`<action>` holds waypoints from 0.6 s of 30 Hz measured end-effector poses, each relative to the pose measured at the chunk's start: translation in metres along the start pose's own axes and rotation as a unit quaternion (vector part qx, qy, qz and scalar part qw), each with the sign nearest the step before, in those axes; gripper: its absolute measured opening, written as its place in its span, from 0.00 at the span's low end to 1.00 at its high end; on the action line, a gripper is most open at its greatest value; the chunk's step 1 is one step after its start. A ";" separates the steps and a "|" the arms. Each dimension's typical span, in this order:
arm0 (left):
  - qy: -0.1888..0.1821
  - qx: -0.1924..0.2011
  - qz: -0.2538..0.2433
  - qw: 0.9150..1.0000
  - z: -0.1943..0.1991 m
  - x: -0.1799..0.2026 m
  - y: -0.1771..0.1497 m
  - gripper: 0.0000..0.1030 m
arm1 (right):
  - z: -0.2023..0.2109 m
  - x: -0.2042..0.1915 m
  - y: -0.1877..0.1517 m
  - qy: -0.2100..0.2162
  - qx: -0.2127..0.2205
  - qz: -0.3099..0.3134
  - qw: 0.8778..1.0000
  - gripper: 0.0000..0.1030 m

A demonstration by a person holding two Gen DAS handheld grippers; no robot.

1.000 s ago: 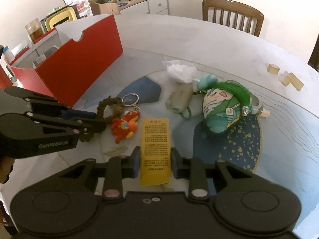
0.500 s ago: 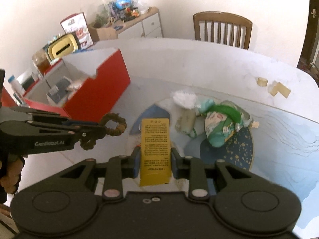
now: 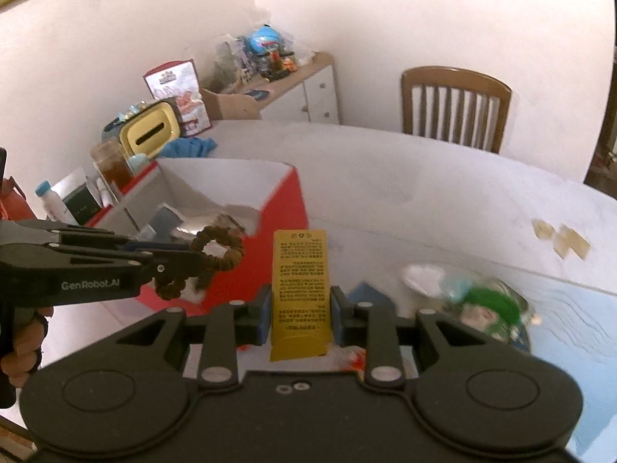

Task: Organize objects
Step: 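Carry brown strap with left tool while right tool carries yellow box to box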

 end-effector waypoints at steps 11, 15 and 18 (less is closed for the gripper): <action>0.033 0.004 0.017 0.999 0.021 -0.071 0.010 0.14 | -0.026 -0.061 0.036 0.010 0.011 0.018 1.000 0.28; 0.042 -0.007 0.026 0.999 0.018 -0.096 0.009 0.14 | -0.043 -0.077 0.046 0.007 0.003 0.021 1.000 0.28; 0.049 -0.025 0.040 0.998 0.012 -0.114 0.007 0.14 | -0.058 -0.089 0.052 0.000 -0.005 0.026 1.000 0.28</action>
Point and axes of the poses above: each gripper's, at about its wrist camera, not at the fingertips, and z roughly against the way its jaws point, x to its right, y to its top, the point moved 2 cm from there along -z, roughly the way its jaws point, and after that the axes turned 13 degrees about -y, right-handed, at the moved point
